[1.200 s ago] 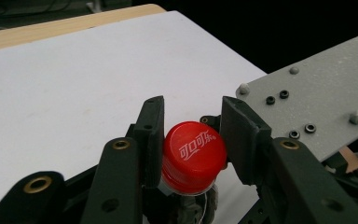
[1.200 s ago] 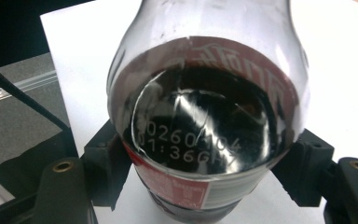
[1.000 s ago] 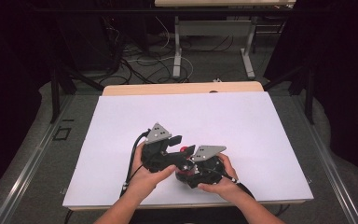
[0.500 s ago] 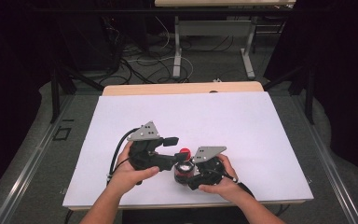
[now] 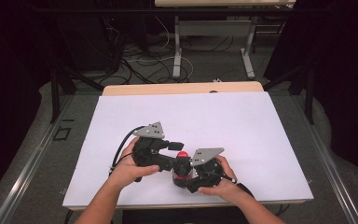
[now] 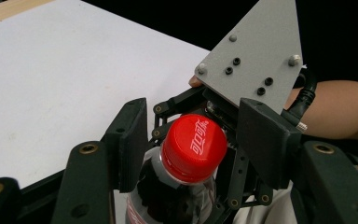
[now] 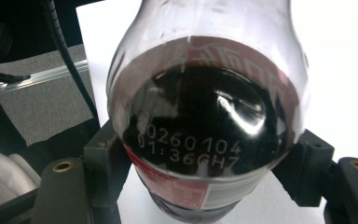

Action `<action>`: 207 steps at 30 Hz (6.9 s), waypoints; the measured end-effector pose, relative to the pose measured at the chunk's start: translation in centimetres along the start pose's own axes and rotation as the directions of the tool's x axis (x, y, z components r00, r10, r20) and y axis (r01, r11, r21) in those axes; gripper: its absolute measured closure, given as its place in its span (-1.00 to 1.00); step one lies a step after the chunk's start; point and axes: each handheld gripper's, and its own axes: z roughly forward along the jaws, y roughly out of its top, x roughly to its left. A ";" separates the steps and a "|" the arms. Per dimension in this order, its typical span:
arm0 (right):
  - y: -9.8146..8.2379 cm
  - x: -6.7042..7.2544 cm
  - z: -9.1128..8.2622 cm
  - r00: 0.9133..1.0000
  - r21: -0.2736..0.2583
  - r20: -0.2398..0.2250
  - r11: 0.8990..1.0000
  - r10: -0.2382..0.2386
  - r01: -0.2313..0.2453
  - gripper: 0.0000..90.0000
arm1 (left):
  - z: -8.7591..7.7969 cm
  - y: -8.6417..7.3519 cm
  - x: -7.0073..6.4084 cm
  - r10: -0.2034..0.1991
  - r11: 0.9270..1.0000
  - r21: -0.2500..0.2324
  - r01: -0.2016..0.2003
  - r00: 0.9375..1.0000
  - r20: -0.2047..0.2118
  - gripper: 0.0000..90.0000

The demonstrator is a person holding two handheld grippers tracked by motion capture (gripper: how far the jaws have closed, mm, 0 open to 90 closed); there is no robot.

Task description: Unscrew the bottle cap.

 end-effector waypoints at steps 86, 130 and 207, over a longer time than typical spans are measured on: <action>0.0 0.3 0.1 0.998 0.003 0.056 0.999 0.043 -0.043 -0.36 | 1.9 -0.2 -5.0 -0.185 0.982 -0.117 0.148 0.878 -0.441 0.36; 0.0 0.7 0.3 1.000 0.009 -0.022 1.000 0.010 -0.010 -0.36 | 0.0 -0.7 -2.1 0.005 0.999 -0.042 -0.010 0.991 -0.137 0.36; 0.0 0.6 0.2 1.000 0.014 0.013 1.000 0.020 -0.020 -0.36 | 1.6 -0.6 -4.8 -0.158 0.983 -0.144 0.110 0.909 -0.385 0.29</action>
